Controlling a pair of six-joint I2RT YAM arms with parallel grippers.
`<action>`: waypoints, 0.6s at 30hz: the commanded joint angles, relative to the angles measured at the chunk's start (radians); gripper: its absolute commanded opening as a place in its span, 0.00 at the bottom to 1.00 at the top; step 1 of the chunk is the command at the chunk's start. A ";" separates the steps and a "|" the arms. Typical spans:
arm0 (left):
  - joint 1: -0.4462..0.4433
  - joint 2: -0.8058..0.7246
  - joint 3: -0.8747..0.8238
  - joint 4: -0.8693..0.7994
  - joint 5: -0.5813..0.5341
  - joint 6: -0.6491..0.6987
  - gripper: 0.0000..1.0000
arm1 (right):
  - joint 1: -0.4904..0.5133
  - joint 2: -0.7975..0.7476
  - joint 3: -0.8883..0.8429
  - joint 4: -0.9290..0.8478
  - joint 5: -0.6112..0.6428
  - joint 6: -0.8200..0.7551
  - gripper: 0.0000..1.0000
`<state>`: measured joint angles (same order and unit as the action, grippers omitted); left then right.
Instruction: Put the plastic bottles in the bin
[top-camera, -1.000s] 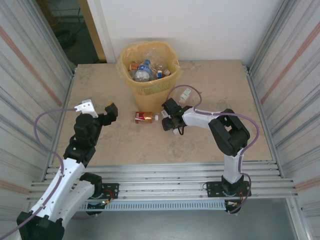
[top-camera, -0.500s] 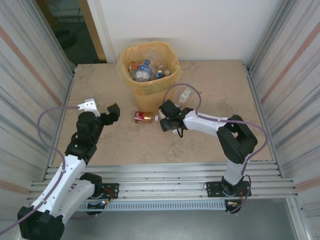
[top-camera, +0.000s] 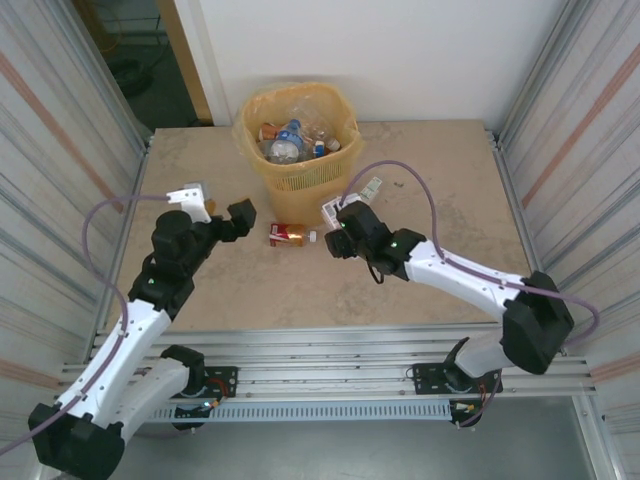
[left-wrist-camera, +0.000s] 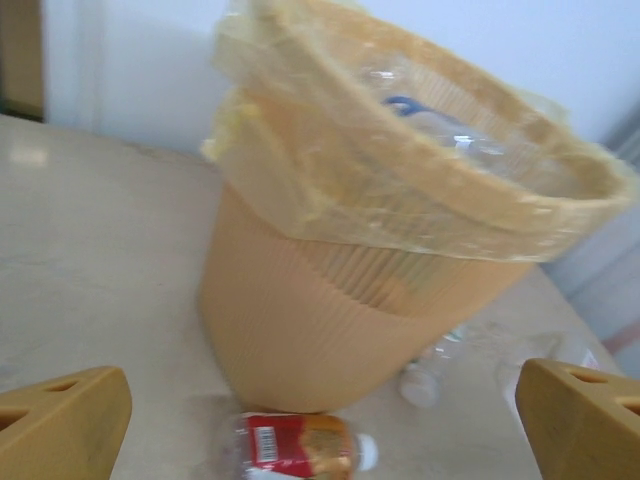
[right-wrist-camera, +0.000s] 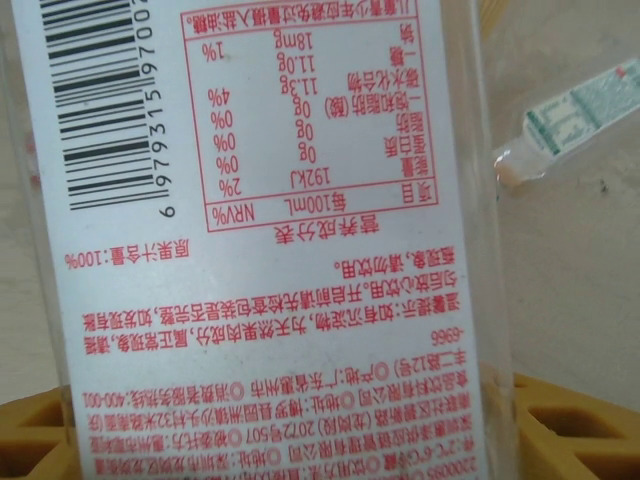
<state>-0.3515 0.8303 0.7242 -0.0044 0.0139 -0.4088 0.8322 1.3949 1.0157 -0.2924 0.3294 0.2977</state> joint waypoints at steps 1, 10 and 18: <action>-0.055 0.034 0.087 0.005 0.088 0.004 0.99 | 0.014 -0.086 -0.029 0.090 0.025 -0.047 0.39; -0.243 0.230 0.278 -0.006 0.214 0.036 0.99 | 0.048 -0.214 -0.075 0.197 0.017 -0.124 0.39; -0.317 0.403 0.382 0.075 0.337 -0.022 0.99 | 0.062 -0.257 -0.084 0.254 0.002 -0.162 0.40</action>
<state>-0.6609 1.1973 1.0626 0.0143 0.2714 -0.4015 0.8848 1.1706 0.9443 -0.0959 0.3367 0.1726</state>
